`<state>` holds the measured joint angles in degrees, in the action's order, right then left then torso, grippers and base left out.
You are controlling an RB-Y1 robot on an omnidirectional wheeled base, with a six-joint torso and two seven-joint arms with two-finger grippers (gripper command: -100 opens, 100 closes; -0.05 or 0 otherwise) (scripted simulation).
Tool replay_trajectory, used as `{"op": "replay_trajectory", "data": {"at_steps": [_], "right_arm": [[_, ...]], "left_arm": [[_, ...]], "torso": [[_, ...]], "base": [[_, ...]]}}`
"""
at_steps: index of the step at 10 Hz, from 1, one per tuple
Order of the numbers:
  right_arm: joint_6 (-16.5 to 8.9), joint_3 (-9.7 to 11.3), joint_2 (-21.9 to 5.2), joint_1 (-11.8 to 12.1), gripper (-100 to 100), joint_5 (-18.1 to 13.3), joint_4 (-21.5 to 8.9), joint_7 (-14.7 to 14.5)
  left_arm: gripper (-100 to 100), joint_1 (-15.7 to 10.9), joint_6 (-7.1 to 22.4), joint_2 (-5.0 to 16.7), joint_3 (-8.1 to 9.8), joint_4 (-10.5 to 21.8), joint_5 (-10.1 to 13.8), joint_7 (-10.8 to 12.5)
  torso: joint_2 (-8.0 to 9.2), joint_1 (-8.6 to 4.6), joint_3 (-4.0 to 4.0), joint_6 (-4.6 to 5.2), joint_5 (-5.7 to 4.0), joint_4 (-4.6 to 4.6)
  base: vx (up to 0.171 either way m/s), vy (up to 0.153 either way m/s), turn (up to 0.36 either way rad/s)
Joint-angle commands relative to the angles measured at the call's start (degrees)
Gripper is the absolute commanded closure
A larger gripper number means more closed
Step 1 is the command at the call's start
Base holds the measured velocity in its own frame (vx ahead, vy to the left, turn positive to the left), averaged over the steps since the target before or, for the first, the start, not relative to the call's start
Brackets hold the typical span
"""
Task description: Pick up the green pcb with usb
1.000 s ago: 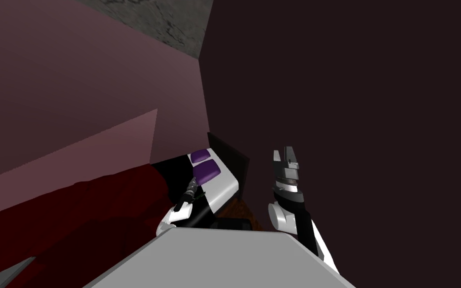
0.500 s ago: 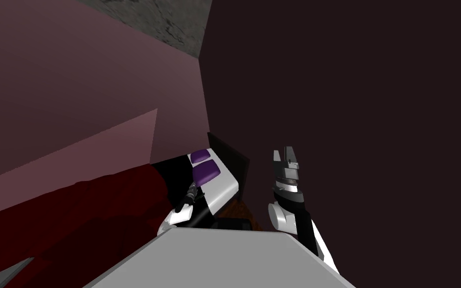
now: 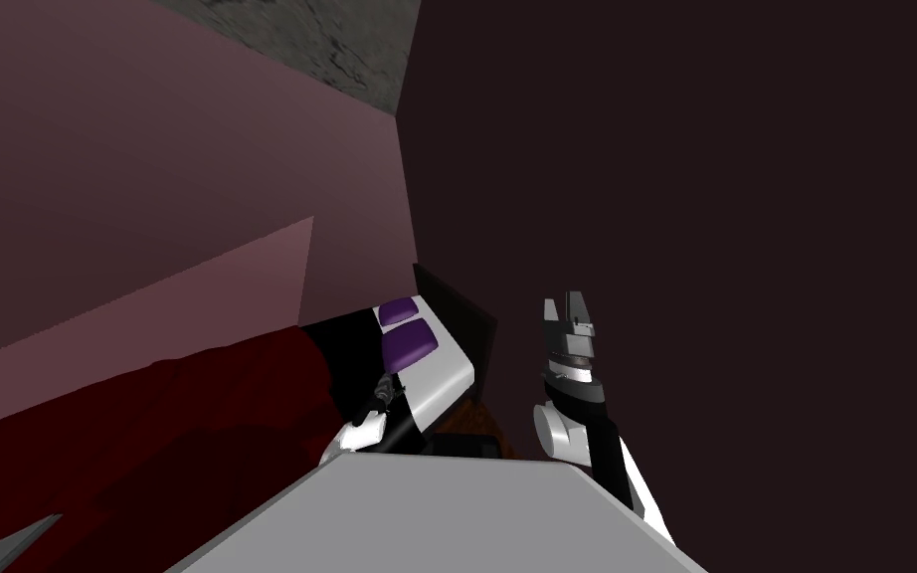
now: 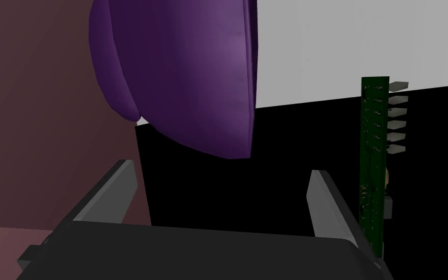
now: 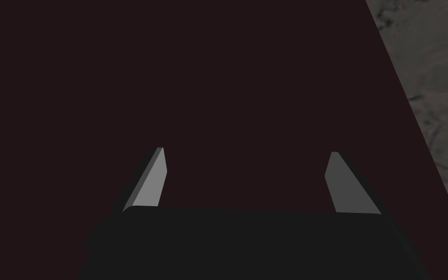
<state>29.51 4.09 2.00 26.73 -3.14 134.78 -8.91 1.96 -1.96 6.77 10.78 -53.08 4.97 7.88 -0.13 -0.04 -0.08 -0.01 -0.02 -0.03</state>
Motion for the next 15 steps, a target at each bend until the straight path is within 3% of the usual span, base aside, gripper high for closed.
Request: {"op": "replay_trajectory", "data": {"at_steps": [1,9,11,12,13,15], "right_arm": [[0.0,0.0,0.0,0.0,0,0.0,0.0,0.0],[0.0,0.0,0.0,0.0,0,0.0,0.0,0.0],[0.0,0.0,0.0,0.0,0,0.0,0.0,0.0],[0.0,0.0,0.0,0.0,0,0.0,0.0,0.0],[0.0,0.0,0.0,-0.01,0,0.0,0.0,0.0],[0.0,0.0,-0.01,0.0,0,0.0,0.0,0.0]], "left_arm": [[-100,-1.07,1.87,-0.1,0.41,2.86,0.56,0.13],[-100,-4.66,6.27,0.33,2.01,15.99,2.08,0.13],[-100,-4.49,6.5,0.45,1.76,15.45,2.22,0.21],[0,-4.56,6.38,0.46,1.76,15.68,2.24,0.22],[-100,-4.09,4.26,-0.05,1.58,17.19,2.08,0.05],[-100,-3.78,2.84,-0.39,1.46,18.22,1.97,-0.06]], "torso": [[0.0,0.0,0.0,0.0,0.0,0.0],[0.0,0.0,0.0,0.01,-0.01,0.0],[0.04,0.02,0.02,0.01,0.0,0.01],[0.09,0.05,0.05,0.01,0.0,0.03],[0.12,0.06,0.07,0.01,0.0,0.03],[-0.16,0.19,-0.08,0.01,0.03,-0.02]], "base": [[0.048,-0.028,0.05],[0.046,-0.02,0.022],[0.017,-0.009,0.004],[0.0,0.0,0.0],[0.052,0.018,0.024],[0.092,0.039,0.016]]}}
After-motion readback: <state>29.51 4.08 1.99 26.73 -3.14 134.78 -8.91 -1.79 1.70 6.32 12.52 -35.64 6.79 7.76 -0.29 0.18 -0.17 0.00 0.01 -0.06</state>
